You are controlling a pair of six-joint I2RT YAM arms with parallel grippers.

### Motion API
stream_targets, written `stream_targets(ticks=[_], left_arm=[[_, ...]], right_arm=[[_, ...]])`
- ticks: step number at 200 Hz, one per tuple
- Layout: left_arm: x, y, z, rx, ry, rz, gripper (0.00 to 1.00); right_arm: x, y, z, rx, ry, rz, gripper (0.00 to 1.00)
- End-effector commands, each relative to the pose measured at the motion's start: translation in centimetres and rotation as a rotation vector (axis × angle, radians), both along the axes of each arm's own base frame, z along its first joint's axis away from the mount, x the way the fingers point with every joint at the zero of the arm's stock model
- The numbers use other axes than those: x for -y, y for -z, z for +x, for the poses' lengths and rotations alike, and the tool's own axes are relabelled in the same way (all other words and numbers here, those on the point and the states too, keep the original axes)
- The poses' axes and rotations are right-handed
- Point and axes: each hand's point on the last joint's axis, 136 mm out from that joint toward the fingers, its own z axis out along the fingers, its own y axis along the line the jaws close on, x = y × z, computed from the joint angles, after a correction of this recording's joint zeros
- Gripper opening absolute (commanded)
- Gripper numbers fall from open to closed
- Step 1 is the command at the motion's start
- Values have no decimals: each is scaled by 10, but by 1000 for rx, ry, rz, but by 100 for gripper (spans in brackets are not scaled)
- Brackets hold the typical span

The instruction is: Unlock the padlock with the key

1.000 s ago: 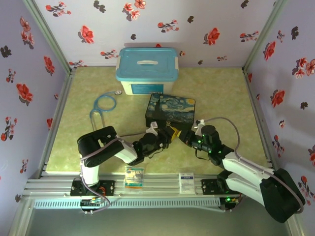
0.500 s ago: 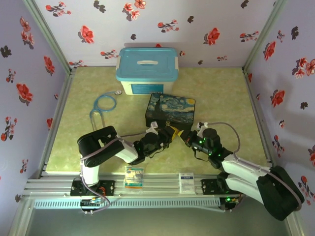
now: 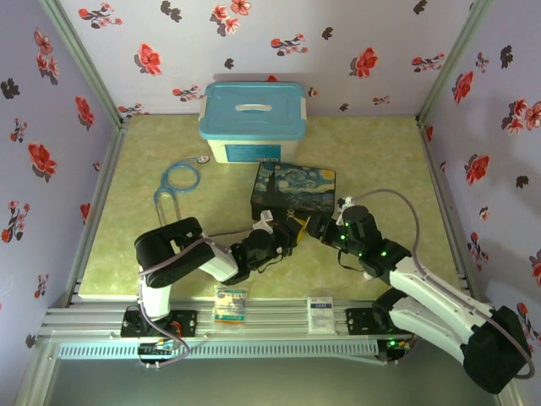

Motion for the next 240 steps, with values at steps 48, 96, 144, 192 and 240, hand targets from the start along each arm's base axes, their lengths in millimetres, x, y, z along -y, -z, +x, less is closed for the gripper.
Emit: stream_targets(ticks=[48, 96, 144, 192, 240], left_arm=[[-4, -14, -4, 43, 12, -48, 0], [-13, -10, -7, 34, 6, -33, 0], [-13, -13, -7, 35, 12, -43, 0], [-13, -23, -8, 52, 16, -55, 0], [-14, -24, -10, 49, 24, -59, 0]], right_arm=[[6, 20, -19, 150, -307, -439, 40], [-1, 10, -16, 313, -378, -480, 35], [-13, 10, -23, 445, -433, -541, 36], [-29, 22, -21, 431, -510, -601, 36], [-31, 32, -23, 433, -523, -607, 33]])
